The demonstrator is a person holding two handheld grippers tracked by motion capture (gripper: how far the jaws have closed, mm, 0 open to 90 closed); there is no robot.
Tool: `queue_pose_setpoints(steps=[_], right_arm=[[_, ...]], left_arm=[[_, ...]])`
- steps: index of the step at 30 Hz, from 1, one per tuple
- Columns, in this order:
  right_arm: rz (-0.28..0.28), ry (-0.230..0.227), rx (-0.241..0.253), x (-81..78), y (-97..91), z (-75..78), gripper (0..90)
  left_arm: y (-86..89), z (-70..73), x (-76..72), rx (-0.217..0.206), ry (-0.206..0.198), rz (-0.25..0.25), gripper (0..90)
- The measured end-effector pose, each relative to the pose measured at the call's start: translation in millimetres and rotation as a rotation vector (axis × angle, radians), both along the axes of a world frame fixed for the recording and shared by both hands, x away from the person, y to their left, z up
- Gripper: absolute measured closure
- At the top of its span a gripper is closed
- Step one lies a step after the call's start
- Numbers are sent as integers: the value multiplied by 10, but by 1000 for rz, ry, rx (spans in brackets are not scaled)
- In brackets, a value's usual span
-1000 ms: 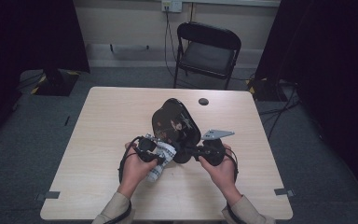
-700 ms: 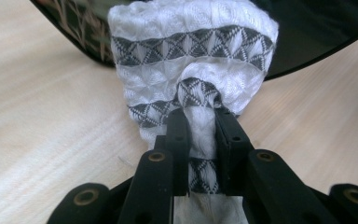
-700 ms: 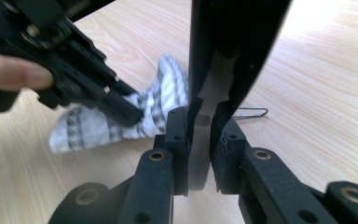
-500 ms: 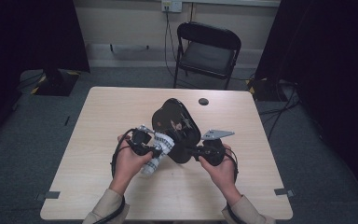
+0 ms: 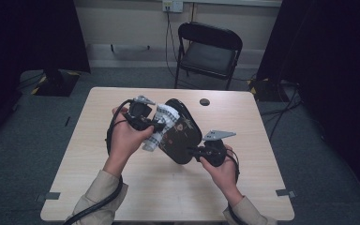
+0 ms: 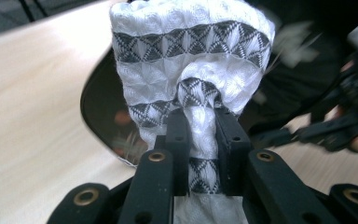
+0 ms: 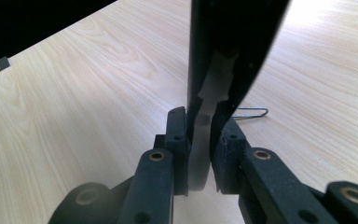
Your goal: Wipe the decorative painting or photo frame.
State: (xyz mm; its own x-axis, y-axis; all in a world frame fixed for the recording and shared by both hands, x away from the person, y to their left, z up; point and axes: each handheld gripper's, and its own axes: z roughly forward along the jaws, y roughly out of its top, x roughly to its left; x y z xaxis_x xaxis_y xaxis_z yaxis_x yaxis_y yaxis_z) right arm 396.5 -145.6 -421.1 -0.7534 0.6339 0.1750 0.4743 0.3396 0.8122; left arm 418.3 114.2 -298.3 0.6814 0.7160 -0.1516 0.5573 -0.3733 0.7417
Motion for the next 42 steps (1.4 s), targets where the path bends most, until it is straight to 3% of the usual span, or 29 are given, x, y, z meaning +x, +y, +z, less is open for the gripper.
queue_pose_setpoints(steps=[4,6,19,31,42], right_arm=[[-1,0,1,0,0,0,793],[-1,0,0,0,0,0,793],[-1,-1,-7,-3,5,5,792],[1,-1,-5,-1,5,4,792],[0,1,-3,-1,5,3,792]], left_arm=[[-120,137,2,-8,-25,-23,778],[-166,139,8,3,-22,-25,778],[-252,-97,21,28,9,-43,779],[-250,-395,-2,33,51,-35,778],[-222,-841,-37,40,107,-23,777]])
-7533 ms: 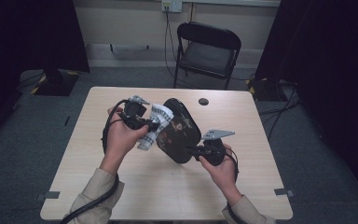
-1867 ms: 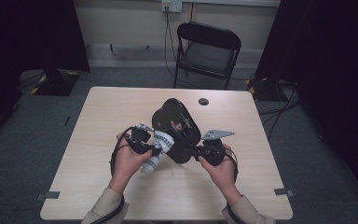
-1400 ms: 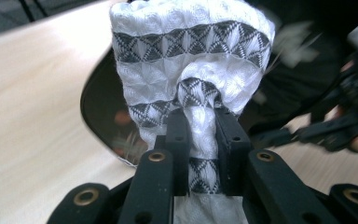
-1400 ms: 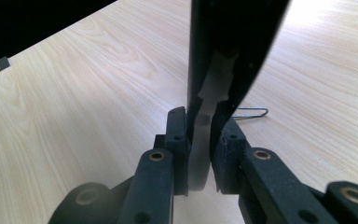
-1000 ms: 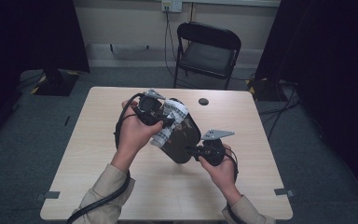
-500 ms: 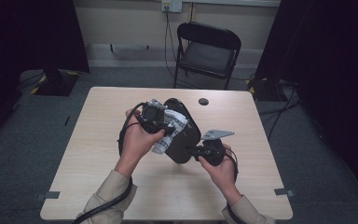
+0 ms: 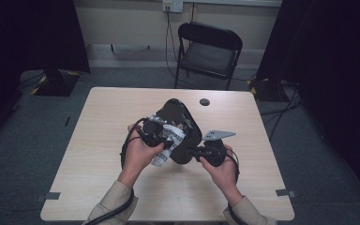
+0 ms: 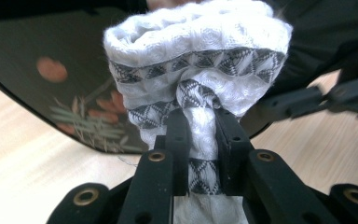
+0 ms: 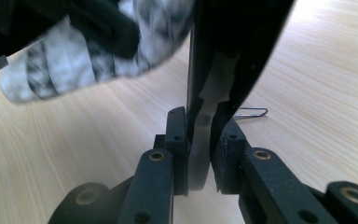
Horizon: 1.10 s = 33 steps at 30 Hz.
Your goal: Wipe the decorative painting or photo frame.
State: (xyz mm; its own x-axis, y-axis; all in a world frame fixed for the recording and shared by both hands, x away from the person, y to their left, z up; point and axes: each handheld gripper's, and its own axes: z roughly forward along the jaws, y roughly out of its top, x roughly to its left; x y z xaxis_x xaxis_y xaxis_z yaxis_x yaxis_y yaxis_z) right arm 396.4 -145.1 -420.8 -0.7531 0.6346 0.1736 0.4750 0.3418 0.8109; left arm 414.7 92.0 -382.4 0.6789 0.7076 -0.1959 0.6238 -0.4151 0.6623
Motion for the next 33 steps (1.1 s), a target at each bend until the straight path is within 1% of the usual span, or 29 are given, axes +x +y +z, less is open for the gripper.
queue_pose_setpoints(steps=[1,4,10,14,18,23,25,27,30,32,33], right_arm=[[0,0,-1,0,1,0,792],[0,0,-1,0,1,1,792],[0,0,1,1,-1,-1,791],[0,1,1,1,-2,-1,791],[0,1,1,2,-2,-1,791],[1,2,2,3,-3,-1,791],[1,2,3,4,-5,-2,791],[0,1,3,3,-4,-3,791],[-1,1,4,2,-4,-4,791],[-2,0,5,2,-4,-6,791],[-2,0,6,2,-4,-7,791]], left_arm=[[7,-38,-2,9,4,-2,778],[22,-177,-15,14,30,3,778],[40,-402,-36,23,55,16,778],[41,-513,-51,25,72,21,777],[38,-630,-68,43,92,16,778],[30,-790,-101,45,119,19,777],[24,-833,-116,35,123,21,776],[16,-840,-126,40,122,18,777],[20,-792,-132,48,122,9,777],[42,-712,-141,39,111,6,777],[64,-643,-144,33,99,11,777]])
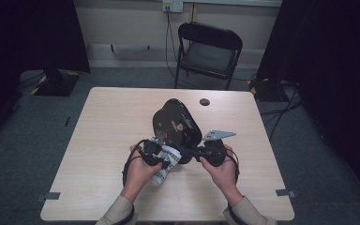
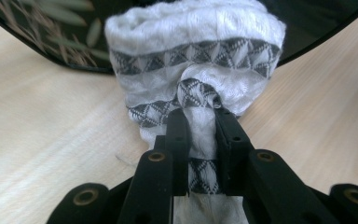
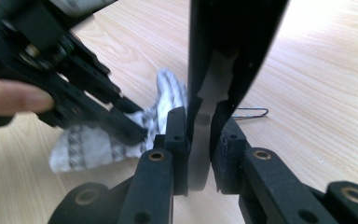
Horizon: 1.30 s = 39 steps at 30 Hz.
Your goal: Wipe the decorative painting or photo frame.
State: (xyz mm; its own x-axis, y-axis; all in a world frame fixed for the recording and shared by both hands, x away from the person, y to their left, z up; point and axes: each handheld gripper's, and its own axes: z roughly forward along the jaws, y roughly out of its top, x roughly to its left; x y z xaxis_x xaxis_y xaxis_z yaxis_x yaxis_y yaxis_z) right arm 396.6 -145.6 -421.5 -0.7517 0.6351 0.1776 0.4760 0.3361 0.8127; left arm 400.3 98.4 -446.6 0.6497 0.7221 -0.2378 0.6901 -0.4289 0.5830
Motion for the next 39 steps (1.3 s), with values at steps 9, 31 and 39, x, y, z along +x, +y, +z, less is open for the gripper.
queue_pose_setpoints(steps=[9,31,39], right_arm=[[-3,2,3,-2,3,-2,792],[0,-3,-2,1,5,-2,791],[-3,-2,-1,-2,12,-1,791]], left_arm=[[78,724,35,-38,-114,6,777],[-218,1389,70,-57,-216,-50,777],[-245,1126,48,-31,-184,-52,776]])
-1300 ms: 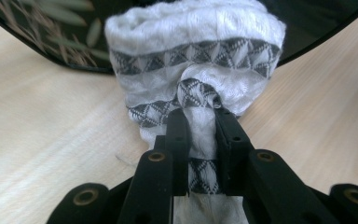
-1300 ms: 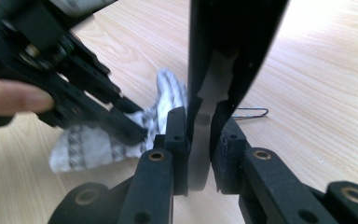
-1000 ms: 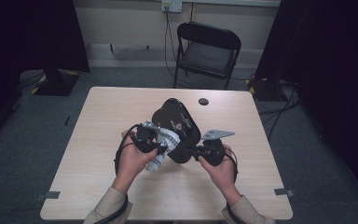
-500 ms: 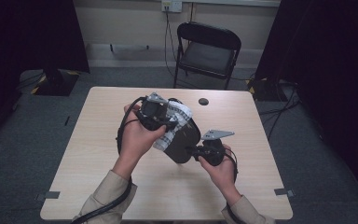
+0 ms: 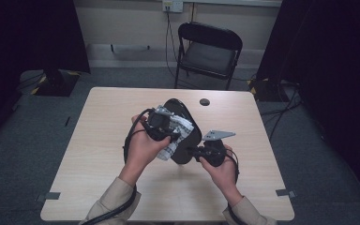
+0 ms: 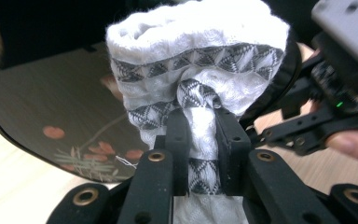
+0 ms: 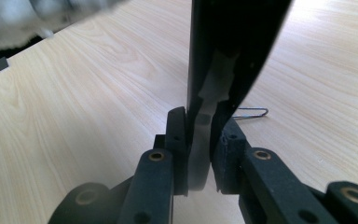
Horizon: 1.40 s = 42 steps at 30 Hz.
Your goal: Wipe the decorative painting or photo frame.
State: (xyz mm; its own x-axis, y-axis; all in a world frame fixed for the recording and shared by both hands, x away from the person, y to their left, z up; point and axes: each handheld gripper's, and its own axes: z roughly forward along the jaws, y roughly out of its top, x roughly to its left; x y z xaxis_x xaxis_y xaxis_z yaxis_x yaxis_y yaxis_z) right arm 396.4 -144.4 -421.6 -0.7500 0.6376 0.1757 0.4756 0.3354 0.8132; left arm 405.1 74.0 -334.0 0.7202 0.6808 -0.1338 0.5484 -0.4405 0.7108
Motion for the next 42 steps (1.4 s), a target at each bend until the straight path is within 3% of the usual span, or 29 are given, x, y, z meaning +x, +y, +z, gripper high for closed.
queue_pose_setpoints(steps=[28,37,42], right_arm=[[0,6,-1,-3,2,5,790],[0,12,6,0,-2,2,787],[1,15,10,-2,-3,-1,783]], left_arm=[[130,-1137,-88,50,183,34,776],[154,-1284,-125,66,212,36,776],[164,-1307,-152,59,208,31,777]])
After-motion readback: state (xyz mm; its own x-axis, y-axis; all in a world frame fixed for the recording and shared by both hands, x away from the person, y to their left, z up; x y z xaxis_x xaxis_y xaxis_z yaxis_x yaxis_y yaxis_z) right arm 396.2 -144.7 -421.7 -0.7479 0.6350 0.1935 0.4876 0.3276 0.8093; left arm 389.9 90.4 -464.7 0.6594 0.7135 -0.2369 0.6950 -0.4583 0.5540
